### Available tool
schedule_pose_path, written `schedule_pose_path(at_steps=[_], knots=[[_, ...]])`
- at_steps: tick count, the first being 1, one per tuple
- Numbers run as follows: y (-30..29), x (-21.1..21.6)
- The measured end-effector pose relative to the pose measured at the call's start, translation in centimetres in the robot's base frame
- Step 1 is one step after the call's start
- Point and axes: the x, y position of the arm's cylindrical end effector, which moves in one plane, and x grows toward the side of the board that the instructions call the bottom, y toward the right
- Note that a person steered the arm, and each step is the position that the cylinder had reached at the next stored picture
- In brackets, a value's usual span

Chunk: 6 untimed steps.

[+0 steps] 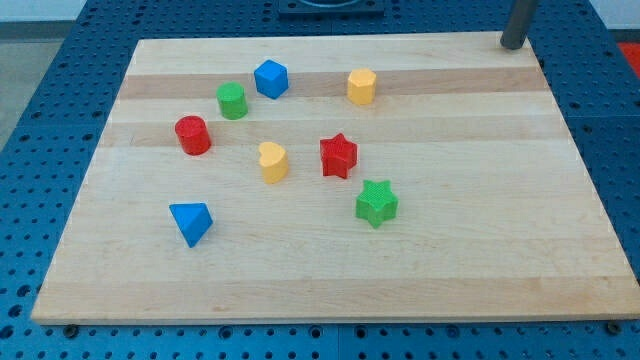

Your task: Drag red circle near red star

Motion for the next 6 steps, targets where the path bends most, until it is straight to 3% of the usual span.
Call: schedule_pose_path(at_steps=[3, 6], knots=[[-0.7, -0.7], [-12.4, -2.0]])
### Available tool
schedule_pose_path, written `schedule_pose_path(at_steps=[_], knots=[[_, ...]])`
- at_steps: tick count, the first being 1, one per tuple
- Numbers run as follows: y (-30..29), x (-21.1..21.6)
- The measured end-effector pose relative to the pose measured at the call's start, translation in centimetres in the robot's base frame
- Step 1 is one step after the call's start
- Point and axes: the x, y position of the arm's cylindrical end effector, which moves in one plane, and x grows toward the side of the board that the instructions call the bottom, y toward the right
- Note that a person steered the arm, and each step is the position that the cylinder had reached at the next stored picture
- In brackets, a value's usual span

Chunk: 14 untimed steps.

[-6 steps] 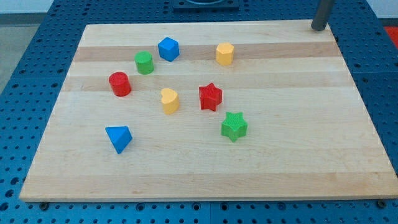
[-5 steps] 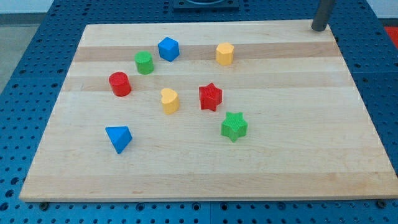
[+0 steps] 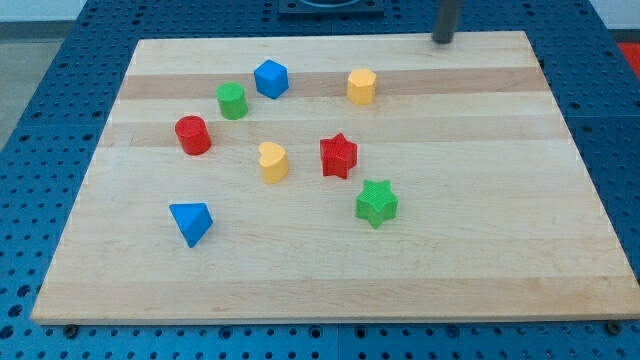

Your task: Drag red circle near red star

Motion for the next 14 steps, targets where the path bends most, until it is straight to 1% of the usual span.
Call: schedule_pose_path(at_steps=[2, 5, 6, 7, 9, 10, 12, 13, 14], knots=[[-9.8, 0.0], [-19.4, 0.0], [-22.2, 0.0], [-22.3, 0.0], [-24.8, 0.1], [-28.4, 0.1], [-34.4, 8.7], [-36.4, 11.4], [-36.7, 14.4]])
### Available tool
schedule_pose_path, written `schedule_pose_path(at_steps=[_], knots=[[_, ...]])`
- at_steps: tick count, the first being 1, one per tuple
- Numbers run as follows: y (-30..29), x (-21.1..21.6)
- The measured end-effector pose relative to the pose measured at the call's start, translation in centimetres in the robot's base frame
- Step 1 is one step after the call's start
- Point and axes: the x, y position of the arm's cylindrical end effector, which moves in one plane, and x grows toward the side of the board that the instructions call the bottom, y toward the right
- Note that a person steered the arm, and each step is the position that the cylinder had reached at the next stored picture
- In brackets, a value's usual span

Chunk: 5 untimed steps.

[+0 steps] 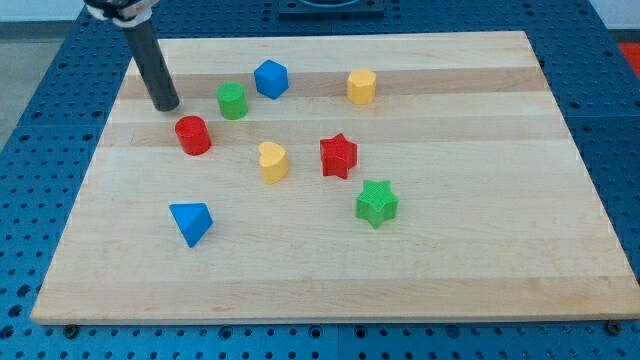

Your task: Drag red circle near red star

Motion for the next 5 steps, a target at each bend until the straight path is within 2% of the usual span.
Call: schedule_pose_path(at_steps=[3, 5], knots=[[1.9, 5.5], [8.6, 5.2]])
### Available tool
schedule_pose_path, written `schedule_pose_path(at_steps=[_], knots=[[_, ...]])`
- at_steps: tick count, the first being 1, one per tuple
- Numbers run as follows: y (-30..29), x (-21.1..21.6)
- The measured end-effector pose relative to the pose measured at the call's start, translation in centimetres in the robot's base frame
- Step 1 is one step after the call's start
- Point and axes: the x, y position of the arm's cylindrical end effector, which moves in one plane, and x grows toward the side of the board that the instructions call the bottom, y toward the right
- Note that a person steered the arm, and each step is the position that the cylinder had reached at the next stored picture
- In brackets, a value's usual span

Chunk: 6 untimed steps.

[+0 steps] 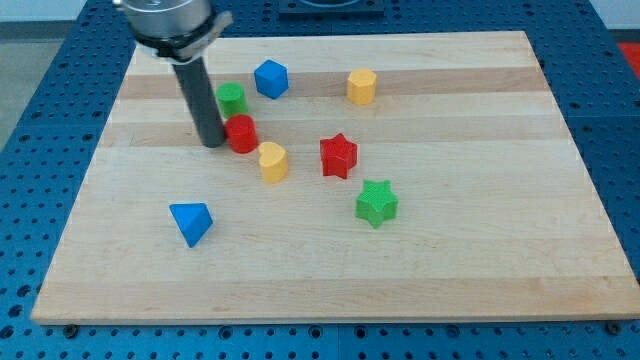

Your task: Drag red circle near red star

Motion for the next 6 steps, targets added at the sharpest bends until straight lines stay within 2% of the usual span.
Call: schedule_pose_path(at_steps=[3, 5, 6], knots=[[8.3, -0.4], [7.0, -0.4], [3.7, 0.2]])
